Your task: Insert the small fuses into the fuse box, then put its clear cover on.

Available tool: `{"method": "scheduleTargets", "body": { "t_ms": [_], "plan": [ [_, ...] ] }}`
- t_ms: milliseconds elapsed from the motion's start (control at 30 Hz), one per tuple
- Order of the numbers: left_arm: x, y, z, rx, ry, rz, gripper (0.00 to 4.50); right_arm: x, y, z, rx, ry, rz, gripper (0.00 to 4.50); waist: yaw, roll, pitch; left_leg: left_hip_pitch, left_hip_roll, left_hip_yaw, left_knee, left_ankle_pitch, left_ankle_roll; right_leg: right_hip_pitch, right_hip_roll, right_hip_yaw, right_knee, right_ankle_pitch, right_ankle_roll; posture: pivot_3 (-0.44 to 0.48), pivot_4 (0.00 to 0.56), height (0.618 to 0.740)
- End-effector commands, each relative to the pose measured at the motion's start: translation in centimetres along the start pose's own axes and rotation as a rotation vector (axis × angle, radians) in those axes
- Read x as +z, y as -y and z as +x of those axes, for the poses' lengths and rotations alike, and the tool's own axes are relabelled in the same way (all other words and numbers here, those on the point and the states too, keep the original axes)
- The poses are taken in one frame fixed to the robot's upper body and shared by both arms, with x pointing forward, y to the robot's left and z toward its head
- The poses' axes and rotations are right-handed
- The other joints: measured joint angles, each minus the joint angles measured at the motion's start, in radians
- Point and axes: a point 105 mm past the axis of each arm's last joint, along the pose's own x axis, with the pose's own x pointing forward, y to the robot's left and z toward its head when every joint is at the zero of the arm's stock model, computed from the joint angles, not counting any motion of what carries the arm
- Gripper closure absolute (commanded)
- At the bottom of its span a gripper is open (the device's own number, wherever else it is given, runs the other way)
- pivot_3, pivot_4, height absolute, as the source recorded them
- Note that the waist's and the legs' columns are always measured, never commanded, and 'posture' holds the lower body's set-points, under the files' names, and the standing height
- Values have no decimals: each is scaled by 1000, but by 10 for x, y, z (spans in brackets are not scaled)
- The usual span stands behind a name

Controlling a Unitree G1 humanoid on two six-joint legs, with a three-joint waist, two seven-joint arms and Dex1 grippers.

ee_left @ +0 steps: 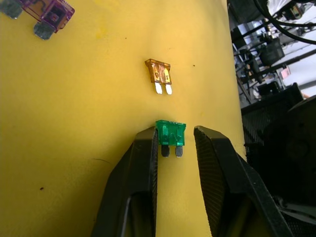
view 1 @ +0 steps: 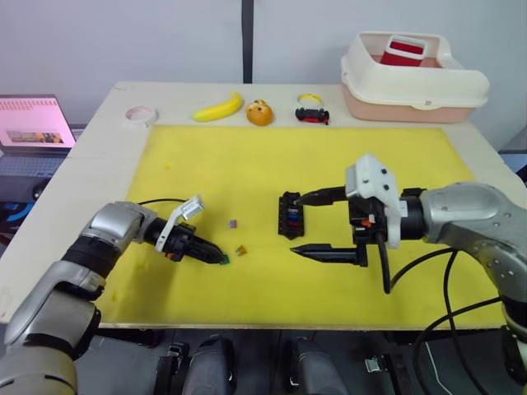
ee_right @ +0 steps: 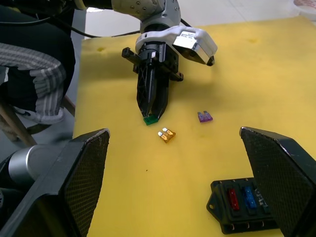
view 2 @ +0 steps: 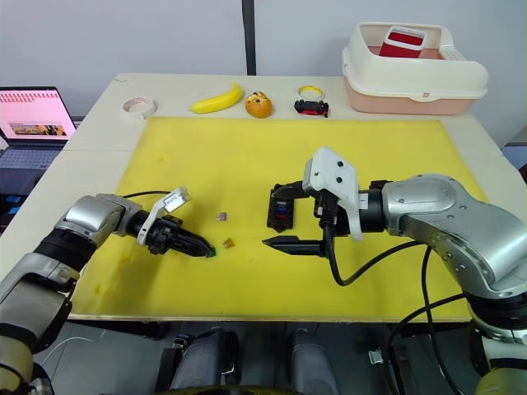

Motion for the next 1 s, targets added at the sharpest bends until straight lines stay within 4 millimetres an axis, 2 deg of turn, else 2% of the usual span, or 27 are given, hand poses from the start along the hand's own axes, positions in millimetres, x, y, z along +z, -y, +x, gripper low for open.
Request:
{"method": "scheduleTargets", "body": {
  "t_ms": [33, 67, 200, 467, 600, 733, 900, 1000],
  "plan": [
    [0, -2, -4, 27, -18, 5, 3276, 10, -2, -2, -4, 19, -61, 0, 0, 0, 0, 0, 0, 0, 0, 0, 0, 0, 0, 0, 0, 0, 0, 0, 150, 739],
    [0, -2, -4, 28, -18, 5, 3276, 9, -3, -1, -3, 19, -61, 0, 0, 0, 0, 0, 0, 0, 0, 0, 0, 0, 0, 0, 0, 0, 0, 0, 150, 739],
    [0, -3, -5, 33, -16, 8, 4471, 9, -2, -1, -5, 18, -61, 0, 0, 0, 0, 0, 0, 0, 0, 0, 0, 0, 0, 0, 0, 0, 0, 0, 150, 739],
    [-2, -1, -7, 32, -18, 15, 4471, 8, -2, 0, -6, 17, -62, 0, 0, 0, 0, 0, 0, 0, 0, 0, 0, 0, 0, 0, 0, 0, 0, 0, 150, 739],
    [5, 3, -10, 25, 11, 33, 4471, 8, -1, 0, -9, 15, -64, 0, 0, 0, 0, 0, 0, 0, 0, 0, 0, 0, 0, 0, 0, 0, 0, 0, 150, 739],
    [29, 14, -20, 12, 102, 103, 4471, 9, -2, -1, -8, 28, -52, 0, 0, 0, 0, 0, 0, 0, 0, 0, 0, -1, 0, 0, 0, 0, 0, 0, 150, 739],
    [47, 28, -31, 16, 167, 184, 4471, 13, -3, 0, -7, 56, -22, 0, 1, 0, 0, 0, 0, 0, 0, 0, 0, -1, 0, 0, 0, 0, 0, 0, 150, 739],
    [71, 43, -38, 17, 239, 283, 4471, 17, 4, 1, -34, 89, 46, 0, 0, 0, 0, 0, 0, 0, 0, 0, 0, 0, 0, 0, 0, 0, 0, 0, 150, 739]
  ]
}}
